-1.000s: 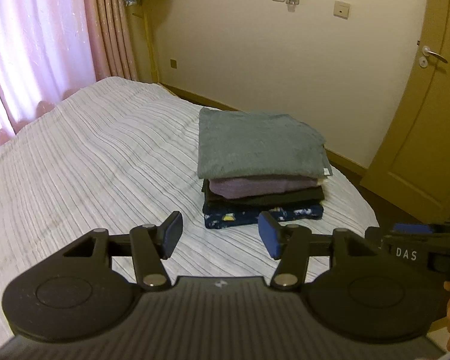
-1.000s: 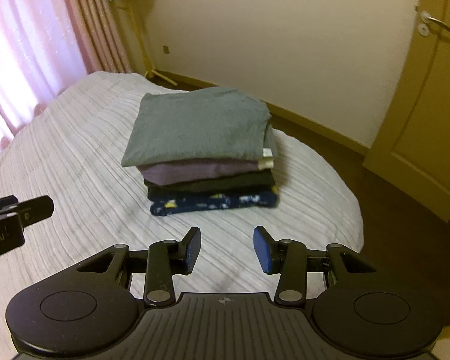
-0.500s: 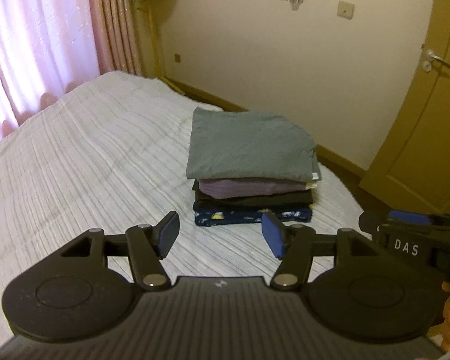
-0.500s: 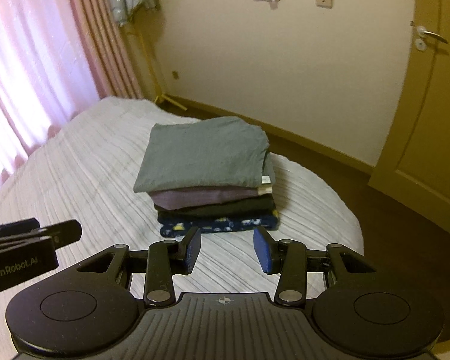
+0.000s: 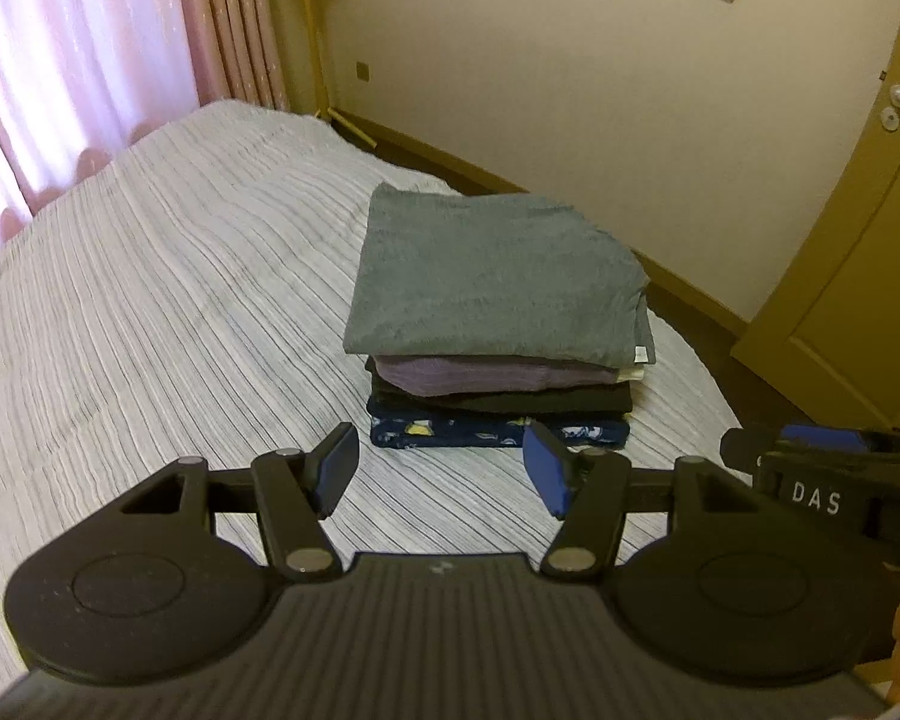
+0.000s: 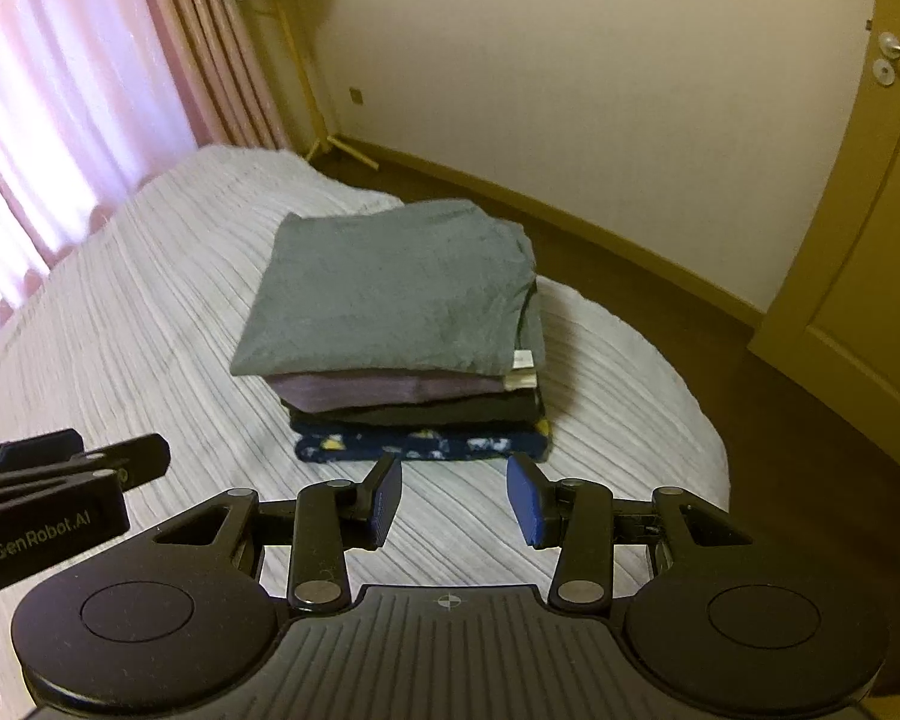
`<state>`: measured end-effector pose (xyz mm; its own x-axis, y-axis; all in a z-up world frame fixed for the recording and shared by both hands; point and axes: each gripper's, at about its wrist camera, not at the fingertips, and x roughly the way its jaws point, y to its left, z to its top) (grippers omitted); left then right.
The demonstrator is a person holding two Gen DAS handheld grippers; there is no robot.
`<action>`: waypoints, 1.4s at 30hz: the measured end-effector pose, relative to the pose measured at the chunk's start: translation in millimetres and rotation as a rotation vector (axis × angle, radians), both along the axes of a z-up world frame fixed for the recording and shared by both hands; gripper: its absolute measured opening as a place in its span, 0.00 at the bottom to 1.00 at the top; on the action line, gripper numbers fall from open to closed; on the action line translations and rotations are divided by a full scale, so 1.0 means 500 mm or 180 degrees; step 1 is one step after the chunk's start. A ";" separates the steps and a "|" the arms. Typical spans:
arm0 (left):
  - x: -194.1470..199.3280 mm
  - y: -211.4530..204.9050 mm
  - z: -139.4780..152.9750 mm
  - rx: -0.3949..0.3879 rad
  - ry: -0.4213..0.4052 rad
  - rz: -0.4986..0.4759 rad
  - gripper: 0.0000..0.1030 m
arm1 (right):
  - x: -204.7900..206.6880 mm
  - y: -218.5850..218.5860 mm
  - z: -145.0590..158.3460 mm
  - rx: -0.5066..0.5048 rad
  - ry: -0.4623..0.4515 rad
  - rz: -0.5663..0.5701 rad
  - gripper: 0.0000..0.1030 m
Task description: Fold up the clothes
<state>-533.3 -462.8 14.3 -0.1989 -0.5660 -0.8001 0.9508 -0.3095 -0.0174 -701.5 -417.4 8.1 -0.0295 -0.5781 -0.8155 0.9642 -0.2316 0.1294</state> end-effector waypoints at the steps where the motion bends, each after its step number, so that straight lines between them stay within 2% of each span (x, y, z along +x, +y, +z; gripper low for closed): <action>1: -0.004 -0.005 -0.005 0.0025 -0.0007 0.0002 0.55 | -0.003 -0.006 -0.004 0.0032 0.0010 0.0013 0.42; 6: -0.026 -0.031 -0.029 0.0127 -0.0043 0.0009 0.55 | -0.017 -0.031 -0.026 0.0168 0.0026 0.0044 0.42; 25: -0.045 -0.113 -0.079 0.0258 -0.0051 0.0046 0.55 | -0.033 -0.128 -0.068 0.0329 -0.0018 0.0189 0.42; 42: -0.021 -0.105 -0.078 0.0213 -0.0023 0.0076 0.55 | -0.012 -0.138 -0.080 0.0396 -0.0011 0.0261 0.42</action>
<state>-543.6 -515.3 -24.7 -0.1799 -0.5158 -0.8376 0.9581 -0.2849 -0.0303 -707.3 -486.2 -31.6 0.0168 -0.4728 -0.8810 0.9801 -0.1665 0.1080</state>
